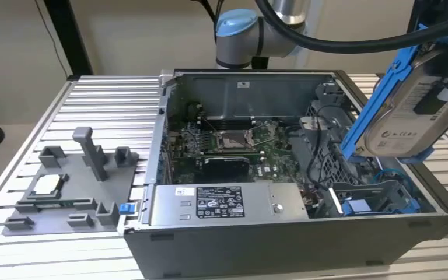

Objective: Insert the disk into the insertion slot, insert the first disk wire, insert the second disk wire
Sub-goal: 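Insert the disk into the insertion slot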

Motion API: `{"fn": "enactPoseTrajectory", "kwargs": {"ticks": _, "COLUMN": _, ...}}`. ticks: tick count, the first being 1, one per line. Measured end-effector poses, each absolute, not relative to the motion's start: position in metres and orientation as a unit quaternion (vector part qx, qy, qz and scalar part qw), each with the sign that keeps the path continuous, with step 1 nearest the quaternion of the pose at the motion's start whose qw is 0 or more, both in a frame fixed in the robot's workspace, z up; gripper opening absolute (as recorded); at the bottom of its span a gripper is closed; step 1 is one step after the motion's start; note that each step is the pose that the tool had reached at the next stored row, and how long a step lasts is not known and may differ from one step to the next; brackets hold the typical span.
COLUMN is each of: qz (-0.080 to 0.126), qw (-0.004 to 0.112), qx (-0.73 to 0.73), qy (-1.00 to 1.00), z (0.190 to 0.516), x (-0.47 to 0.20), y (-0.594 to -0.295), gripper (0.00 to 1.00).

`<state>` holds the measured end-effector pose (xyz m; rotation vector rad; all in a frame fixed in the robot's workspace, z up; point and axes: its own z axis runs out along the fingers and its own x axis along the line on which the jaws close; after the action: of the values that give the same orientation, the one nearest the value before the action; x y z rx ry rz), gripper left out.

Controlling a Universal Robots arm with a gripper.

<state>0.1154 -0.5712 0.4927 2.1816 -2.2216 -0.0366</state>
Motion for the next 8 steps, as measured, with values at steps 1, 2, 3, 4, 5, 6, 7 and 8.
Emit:
{"fn": "enactPoseTrajectory", "kwargs": {"ticks": 1, "qz": -0.011, "qw": 0.013, "qx": 0.701, "qy": -0.713, "z": 0.4919, "x": 0.1154, "y": -0.5712, "gripper": 0.00}}
{"fn": "enactPoseTrajectory", "kwargs": {"ticks": 2, "qz": -0.010, "qw": 0.013, "qx": 0.701, "qy": -0.713, "z": 0.4909, "x": 0.1154, "y": -0.5712, "gripper": 0.00}}
{"fn": "enactPoseTrajectory", "kwargs": {"ticks": 3, "qz": -0.010, "qw": 0.012, "qx": 0.701, "qy": -0.713, "z": 0.4898, "x": 0.1154, "y": -0.5712, "gripper": 0.00}}
{"fn": "enactPoseTrajectory", "kwargs": {"ticks": 4, "qz": -0.009, "qw": 0.012, "qx": 0.701, "qy": -0.713, "z": 0.4887, "x": 0.1154, "y": -0.5712, "gripper": 0.00}}
{"fn": "enactPoseTrajectory", "kwargs": {"ticks": 5, "qz": -0.009, "qw": 0.011, "qx": 0.701, "qy": -0.713, "z": 0.4876, "x": 0.1154, "y": -0.5712, "gripper": 0.00}}
{"fn": "enactPoseTrajectory", "kwargs": {"ticks": 6, "qz": -0.008, "qw": 0.011, "qx": 0.701, "qy": -0.713, "z": 0.4865, "x": 0.1155, "y": -0.5712, "gripper": 0.00}}
{"fn": "enactPoseTrajectory", "kwargs": {"ticks": 7, "qz": -0.007, "qw": 0.010, "qx": 0.701, "qy": -0.713, "z": 0.4855, "x": 0.1155, "y": -0.5712, "gripper": 0.00}}
{"fn": "enactPoseTrajectory", "kwargs": {"ticks": 8, "qz": -0.007, "qw": 0.010, "qx": 0.701, "qy": -0.713, "z": 0.4844, "x": 0.1156, "y": -0.5712, "gripper": 0.00}}
